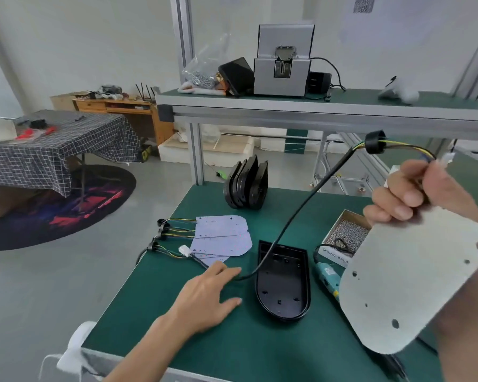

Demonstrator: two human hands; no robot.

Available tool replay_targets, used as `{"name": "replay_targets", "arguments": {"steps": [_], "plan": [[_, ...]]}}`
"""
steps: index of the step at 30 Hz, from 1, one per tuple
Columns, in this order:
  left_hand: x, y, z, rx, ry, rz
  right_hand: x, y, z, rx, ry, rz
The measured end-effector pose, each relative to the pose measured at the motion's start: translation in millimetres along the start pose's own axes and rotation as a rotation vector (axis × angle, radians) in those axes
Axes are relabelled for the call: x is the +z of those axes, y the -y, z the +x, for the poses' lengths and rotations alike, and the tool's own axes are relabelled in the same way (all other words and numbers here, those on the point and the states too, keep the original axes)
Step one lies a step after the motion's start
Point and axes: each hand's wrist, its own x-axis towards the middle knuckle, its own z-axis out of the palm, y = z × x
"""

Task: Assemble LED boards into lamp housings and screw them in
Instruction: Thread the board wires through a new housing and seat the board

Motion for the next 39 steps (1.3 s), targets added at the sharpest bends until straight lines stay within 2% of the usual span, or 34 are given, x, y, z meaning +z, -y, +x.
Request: {"name": "replay_targets", "arguments": {"steps": [1, 2, 3, 5, 6, 7, 8, 9, 10, 14, 17, 20, 24, 31, 35, 39], "plan": [[1.5, -3.7, 1.3, -0.013, -0.013, 0.044, 8.0, -14.9, -7.1, 0.216, 0.038, 0.149], [1.6, -6.4, 2.3, -0.027, -0.038, 0.080, -7.5, 26.7, 4.2, 0.194, 0.184, 0.007], [0.4, -8.8, 3.0, -0.037, -0.084, 0.098, -12.0, 28.4, -14.7, 0.073, 0.234, -0.237], [-4.9, -13.3, 1.7, -0.020, -0.259, 0.042, -15.0, 38.5, -11.0, 0.110, -0.159, -0.213], [-11.2, -16.3, 0.9, -0.014, -0.372, -0.014, -15.0, 46.0, -7.6, 0.048, -0.311, -0.366], [-20.3, -20.9, 0.5, -0.028, -0.485, -0.076, -15.8, 32.1, -17.2, -0.005, -0.315, -0.501], [-32.1, -26.7, 1.7, -0.056, -0.574, -0.136, -18.7, 15.3, -26.0, -0.028, -0.312, -0.416], [-45.0, -33.3, 4.4, -0.085, -0.641, -0.181, -23.6, 4.2, -30.0, -0.041, -0.421, -0.506], [-57.9, -40.1, 8.1, -0.103, -0.690, -0.213, -27.2, -6.0, -31.8, -0.012, -0.451, -0.600], [-104.7, -65.5, 28.3, -0.105, -0.809, -0.242, -62.5, -44.1, -33.1, 0.334, -0.467, -0.989], [-123.3, -77.8, 43.2, -0.099, -0.796, -0.241, -82.0, -76.3, -41.8, 0.575, -0.364, -1.338], [-119.7, -91.1, 54.5, -0.089, -0.713, -0.314, -98.4, -101.2, -44.8, 0.749, -0.362, -1.496], [-101.0, -102.4, 71.7, -0.097, -0.663, -0.513, -105.8, -123.5, -42.6, 0.882, -0.341, -1.659], [-71.8, -112.2, 99.5, -0.100, -0.617, -0.634, -108.9, -129.7, -38.3, 0.878, -0.297, -1.632], [-57.3, -111.3, 105.1, -0.076, -0.547, -0.614, -101.0, -129.7, -41.1, 0.794, -0.320, -1.597], [-56.3, -106.5, 103.0, -0.072, -0.547, -0.586, -94.7, -125.5, -45.1, 0.669, -0.355, -1.629]]}}
